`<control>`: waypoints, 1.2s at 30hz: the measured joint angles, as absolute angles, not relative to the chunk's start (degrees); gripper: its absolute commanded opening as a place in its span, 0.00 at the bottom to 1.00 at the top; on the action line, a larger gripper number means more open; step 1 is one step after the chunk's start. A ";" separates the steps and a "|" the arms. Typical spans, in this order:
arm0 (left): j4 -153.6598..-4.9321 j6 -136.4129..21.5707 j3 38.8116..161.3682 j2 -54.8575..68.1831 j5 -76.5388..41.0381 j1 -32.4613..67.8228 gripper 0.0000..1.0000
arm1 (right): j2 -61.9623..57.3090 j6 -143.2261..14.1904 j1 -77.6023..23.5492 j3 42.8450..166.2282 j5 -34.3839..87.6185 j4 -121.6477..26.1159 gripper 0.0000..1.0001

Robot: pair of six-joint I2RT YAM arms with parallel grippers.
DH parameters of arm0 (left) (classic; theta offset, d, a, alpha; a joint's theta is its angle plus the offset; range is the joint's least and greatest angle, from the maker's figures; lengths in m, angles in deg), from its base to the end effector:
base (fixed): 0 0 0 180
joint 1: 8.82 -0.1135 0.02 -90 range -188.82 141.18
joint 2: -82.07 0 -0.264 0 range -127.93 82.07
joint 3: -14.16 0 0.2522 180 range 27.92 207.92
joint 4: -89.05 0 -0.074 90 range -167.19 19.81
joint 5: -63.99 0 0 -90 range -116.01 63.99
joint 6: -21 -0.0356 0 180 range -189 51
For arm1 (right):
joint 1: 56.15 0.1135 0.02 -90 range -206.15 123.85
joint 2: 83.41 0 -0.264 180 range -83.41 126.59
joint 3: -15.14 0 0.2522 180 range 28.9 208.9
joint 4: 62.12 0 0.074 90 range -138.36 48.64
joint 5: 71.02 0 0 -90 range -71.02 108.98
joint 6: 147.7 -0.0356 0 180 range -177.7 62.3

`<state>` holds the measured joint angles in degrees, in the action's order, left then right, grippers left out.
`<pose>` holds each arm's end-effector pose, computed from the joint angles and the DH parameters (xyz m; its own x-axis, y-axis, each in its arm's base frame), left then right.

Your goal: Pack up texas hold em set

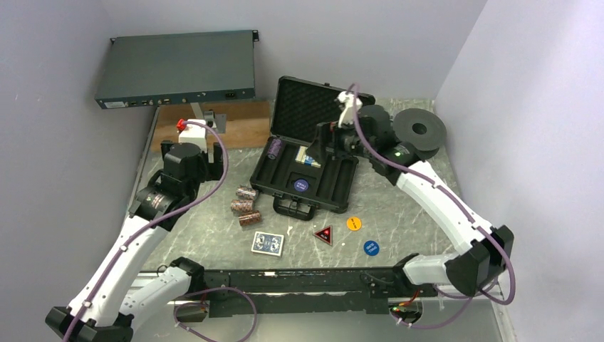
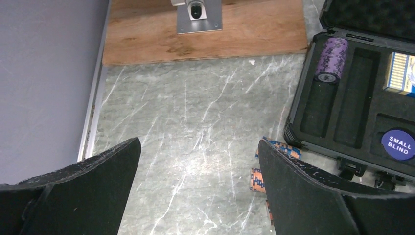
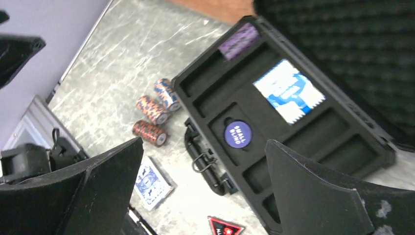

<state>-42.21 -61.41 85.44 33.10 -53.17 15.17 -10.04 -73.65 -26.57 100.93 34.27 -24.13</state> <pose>0.1662 -0.0562 0.3614 -0.4015 0.0501 -0.9145 -0.0653 0.9944 0.0831 0.2462 0.1506 0.3739 -0.5486 -0.0066 -0.8361 -0.5536 0.7522 0.3573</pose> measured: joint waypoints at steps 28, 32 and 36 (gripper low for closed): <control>-41.77 -58.54 85.42 39.90 -63.90 14.99 0.99 | 16.64 -101.69 2.96 114.20 8.26 -19.78 1.00; -41.77 -58.30 85.42 40.11 -63.97 14.99 0.99 | 20.75 -102.96 4.20 117.22 6.86 -17.71 1.00; -41.79 -58.28 85.39 40.25 -63.97 14.99 0.99 | 23.77 -103.22 5.19 120.08 5.94 -16.26 1.00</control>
<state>-41.79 -58.28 85.39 40.25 -63.97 14.99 23.77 -103.22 5.19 120.08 5.94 -16.26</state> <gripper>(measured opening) 0.991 0.994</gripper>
